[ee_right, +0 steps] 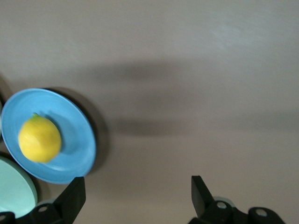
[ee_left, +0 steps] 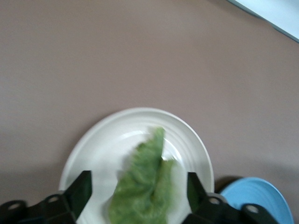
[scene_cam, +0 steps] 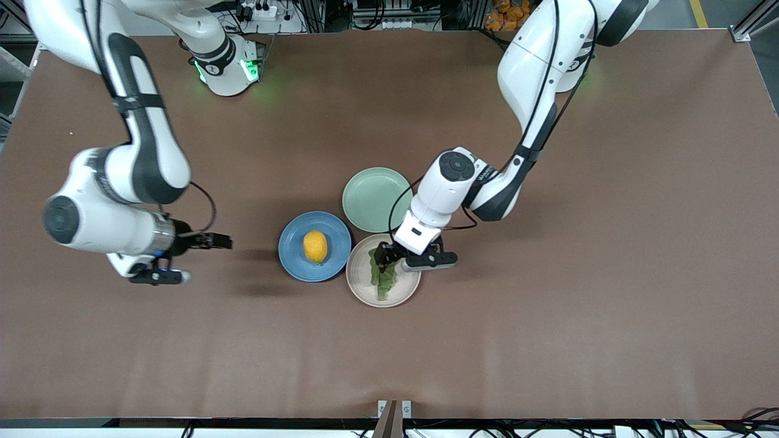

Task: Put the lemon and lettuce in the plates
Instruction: 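Lower the lettuce onto the cream plate and open the left gripper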

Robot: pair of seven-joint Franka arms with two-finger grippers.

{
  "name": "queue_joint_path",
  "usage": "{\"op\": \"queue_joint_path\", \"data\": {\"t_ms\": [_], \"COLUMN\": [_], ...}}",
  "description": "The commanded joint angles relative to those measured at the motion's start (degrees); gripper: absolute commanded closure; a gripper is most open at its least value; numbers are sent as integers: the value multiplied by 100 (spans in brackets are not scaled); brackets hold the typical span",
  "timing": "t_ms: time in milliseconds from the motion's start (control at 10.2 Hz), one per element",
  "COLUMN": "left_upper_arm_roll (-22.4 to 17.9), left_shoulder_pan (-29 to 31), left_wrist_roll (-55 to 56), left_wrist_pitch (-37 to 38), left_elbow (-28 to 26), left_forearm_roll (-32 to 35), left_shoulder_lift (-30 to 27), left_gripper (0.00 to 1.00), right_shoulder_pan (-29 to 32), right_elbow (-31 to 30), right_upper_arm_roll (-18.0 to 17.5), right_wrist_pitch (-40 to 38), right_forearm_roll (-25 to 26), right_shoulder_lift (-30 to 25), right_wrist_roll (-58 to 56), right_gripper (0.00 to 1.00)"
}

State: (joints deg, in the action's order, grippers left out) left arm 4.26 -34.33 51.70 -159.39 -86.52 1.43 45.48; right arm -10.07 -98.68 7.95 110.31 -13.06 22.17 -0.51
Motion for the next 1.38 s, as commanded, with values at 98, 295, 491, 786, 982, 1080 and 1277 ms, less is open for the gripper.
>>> {"op": "queue_joint_path", "data": {"t_ms": [98,295,491,786,982,1080,1277], "left_upper_arm_roll": [-118,-109,-109,-127,-127,-127,-74], "left_shoulder_pan": [338,593,979,1367,1840,2034,2403], "left_wrist_roll": [-413,-748,-1221,-1618,-2240,-2522,-2884], "left_wrist_pitch": [1179,1655,2295,2955,3421,3772,4737], "left_elbow": [-22,-14,-22,-57,-66,-66,-136], "left_forearm_roll": [15,6,-2,6,15,15,6], "left_shoulder_lift": [-547,-732,-934,-1189,-1321,-1409,-1672], "left_gripper": [0,0,0,0,0,0,0], "right_shoulder_pan": [513,681,830,892,953,1041,1033], "right_elbow": [-379,-380,-371,-292,-117,101,637], "right_upper_arm_roll": [-92,-92,-92,-127,-293,-416,-418], "right_wrist_pitch": [-404,-545,-650,-931,-1212,-1466,-1993], "right_forearm_roll": [761,797,866,1138,1358,1394,1403], "right_shoulder_lift": [-756,-1046,-1362,-1864,-2093,-2120,-2129], "right_wrist_roll": [-28,-19,-19,-195,-195,-195,-195], "right_gripper": [0,0,0,0,0,0,0]}}
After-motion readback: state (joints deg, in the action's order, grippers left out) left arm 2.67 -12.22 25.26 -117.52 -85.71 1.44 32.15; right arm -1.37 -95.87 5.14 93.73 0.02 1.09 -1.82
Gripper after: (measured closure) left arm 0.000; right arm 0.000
